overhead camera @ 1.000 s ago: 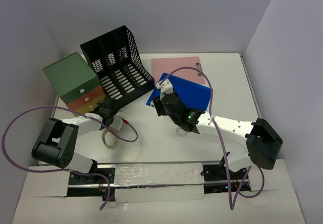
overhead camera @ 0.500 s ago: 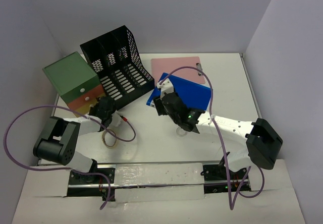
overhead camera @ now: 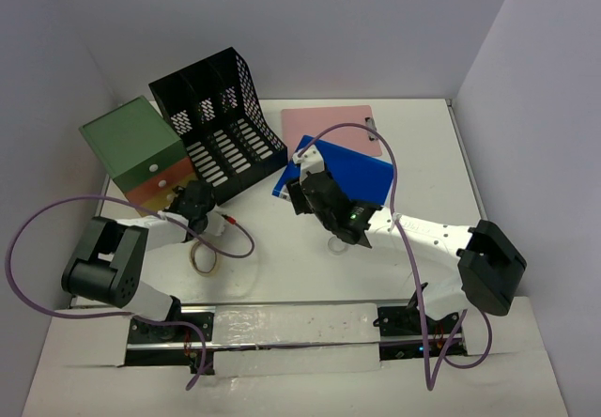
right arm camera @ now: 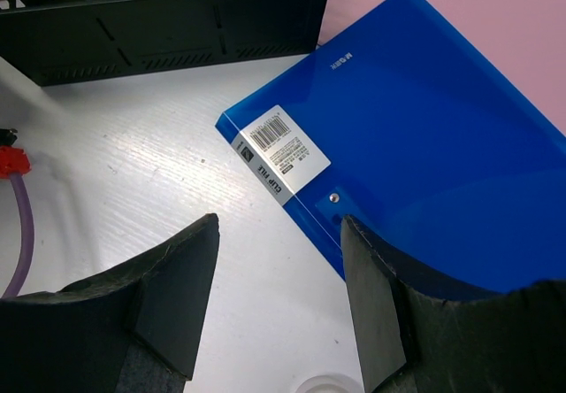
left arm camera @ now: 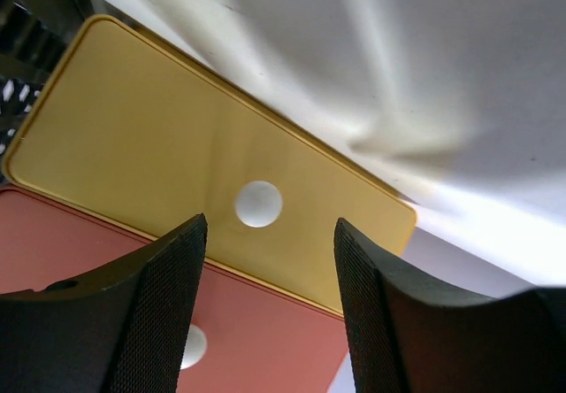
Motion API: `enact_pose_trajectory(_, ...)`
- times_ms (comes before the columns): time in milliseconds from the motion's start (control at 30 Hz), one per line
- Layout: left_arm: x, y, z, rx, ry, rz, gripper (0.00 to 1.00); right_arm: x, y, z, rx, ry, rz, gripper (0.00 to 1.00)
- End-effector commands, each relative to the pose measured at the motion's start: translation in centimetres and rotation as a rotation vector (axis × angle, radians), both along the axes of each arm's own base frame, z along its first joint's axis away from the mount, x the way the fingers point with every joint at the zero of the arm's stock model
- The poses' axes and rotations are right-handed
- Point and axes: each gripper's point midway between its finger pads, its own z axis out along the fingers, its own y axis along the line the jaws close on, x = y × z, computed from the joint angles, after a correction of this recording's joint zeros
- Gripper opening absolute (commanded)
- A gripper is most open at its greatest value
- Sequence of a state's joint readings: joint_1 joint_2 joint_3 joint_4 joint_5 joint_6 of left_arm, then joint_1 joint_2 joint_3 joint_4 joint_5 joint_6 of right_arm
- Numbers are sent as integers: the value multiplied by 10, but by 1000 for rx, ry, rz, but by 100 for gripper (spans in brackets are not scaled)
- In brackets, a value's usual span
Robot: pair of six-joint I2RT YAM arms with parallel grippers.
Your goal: Organize the desk
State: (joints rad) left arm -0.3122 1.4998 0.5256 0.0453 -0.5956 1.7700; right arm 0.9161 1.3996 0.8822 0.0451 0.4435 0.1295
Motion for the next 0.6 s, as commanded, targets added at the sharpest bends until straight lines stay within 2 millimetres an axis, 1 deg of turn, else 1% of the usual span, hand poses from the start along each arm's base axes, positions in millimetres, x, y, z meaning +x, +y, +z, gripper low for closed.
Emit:
enact_pose_trajectory(0,-21,12,-15,3,59,97,66,7,-1,30,62,-55,-24,64)
enact_pose_trajectory(100,-22,15,-15,-9,45,144,66,6,-3,29,59,-57,-27,64)
enact_pose_trajectory(267,-16,18,-15,-32,6,233,63,5,-4,29,61,-58,-30,64)
enact_pose_trajectory(333,-19,18,-20,-51,22,269,60,5,-5,32,59,-65,-29,64)
enact_pose_trajectory(467,-23,13,-23,-144,32,342,55,6,-9,36,50,-78,-38,64)
enact_pose_trajectory(567,-33,9,-27,-198,76,389,53,5,-11,37,52,-81,-44,64)
